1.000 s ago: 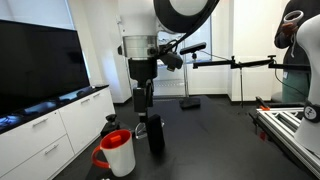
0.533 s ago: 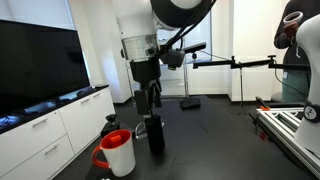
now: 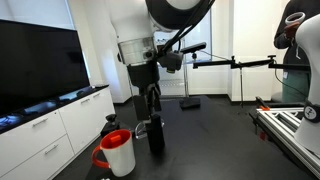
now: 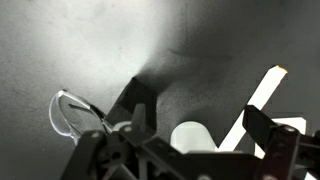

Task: Pick up the orange black and place in inside the mug

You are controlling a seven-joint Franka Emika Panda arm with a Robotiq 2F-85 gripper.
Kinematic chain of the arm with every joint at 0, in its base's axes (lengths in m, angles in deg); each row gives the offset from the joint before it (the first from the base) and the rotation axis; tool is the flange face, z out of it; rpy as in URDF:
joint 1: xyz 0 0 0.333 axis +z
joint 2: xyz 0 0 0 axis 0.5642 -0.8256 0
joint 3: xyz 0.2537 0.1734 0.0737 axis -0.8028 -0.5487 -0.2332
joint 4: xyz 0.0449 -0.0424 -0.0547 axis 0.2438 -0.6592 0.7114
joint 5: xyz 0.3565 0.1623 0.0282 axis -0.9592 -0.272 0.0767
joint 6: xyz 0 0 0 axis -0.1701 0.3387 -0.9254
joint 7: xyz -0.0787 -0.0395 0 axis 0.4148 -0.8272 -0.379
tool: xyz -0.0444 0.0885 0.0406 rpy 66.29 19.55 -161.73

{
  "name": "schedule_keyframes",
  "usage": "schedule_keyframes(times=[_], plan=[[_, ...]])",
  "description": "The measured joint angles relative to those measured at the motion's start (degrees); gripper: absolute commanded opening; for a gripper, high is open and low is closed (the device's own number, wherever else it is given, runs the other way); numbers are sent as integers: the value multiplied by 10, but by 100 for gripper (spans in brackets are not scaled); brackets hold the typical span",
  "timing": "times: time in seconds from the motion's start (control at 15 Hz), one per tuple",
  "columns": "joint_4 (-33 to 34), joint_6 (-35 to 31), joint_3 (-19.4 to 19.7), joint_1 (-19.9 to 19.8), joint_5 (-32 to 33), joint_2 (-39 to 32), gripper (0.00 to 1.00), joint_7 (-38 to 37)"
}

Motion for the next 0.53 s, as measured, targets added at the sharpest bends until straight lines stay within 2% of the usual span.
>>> schedule_keyframes(times=[0.53], plan=[[5, 0, 0, 2, 0, -5, 100, 0]])
